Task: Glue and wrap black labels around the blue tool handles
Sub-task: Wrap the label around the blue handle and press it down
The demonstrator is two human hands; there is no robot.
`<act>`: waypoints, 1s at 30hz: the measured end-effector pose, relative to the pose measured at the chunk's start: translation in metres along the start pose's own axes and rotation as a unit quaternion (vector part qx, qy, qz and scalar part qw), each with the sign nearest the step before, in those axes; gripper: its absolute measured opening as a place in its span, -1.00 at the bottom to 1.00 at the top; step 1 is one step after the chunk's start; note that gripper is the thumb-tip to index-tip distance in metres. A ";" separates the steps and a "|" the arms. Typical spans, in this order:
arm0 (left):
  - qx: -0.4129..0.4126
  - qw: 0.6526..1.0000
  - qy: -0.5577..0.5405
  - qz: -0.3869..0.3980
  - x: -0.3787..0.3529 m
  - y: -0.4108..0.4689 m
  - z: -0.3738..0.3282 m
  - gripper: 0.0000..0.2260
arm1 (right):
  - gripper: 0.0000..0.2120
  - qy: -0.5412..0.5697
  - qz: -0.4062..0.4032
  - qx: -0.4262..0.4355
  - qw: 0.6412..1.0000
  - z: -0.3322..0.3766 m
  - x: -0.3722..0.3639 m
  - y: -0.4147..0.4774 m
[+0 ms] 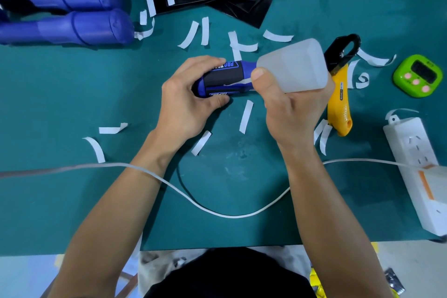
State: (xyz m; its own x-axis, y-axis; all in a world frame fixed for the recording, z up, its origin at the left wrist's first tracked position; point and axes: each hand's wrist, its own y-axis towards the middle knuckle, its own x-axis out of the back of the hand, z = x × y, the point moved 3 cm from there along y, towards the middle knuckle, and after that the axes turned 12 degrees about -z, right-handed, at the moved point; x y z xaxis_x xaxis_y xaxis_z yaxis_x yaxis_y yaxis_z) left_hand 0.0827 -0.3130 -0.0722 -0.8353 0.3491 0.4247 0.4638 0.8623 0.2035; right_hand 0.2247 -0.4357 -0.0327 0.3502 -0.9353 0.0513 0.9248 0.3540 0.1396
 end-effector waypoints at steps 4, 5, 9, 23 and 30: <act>-0.002 1.000 0.003 0.000 0.000 0.000 0.000 -0.43 | -0.80 0.002 -0.009 -0.004 1.000 -0.001 0.002 0.003; -0.001 1.000 0.003 0.000 0.000 0.000 0.000 -0.42 | -0.81 0.000 -0.011 -0.004 1.000 -0.001 0.002 0.003; -0.003 1.000 0.005 0.002 0.000 0.001 0.001 -0.42 | -0.83 0.000 -0.020 -0.013 1.000 0.000 0.004 0.005; 0.004 1.000 0.001 0.002 0.000 0.000 0.002 -0.43 | -0.75 -0.005 -0.024 -0.039 0.999 0.008 0.009 0.010; 0.003 1.000 0.002 0.002 0.000 0.000 0.003 -0.43 | -0.70 -0.003 -0.025 -0.045 0.999 0.013 0.009 0.012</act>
State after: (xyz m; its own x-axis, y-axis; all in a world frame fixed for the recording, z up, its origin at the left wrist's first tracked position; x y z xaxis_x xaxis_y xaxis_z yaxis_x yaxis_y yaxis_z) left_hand 0.0820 -0.3116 -0.0750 -0.8323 0.3515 0.4285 0.4657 0.8628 0.1968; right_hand 0.2371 -0.4403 -0.0176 0.3023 -0.9518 0.0516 0.9510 0.3048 0.0518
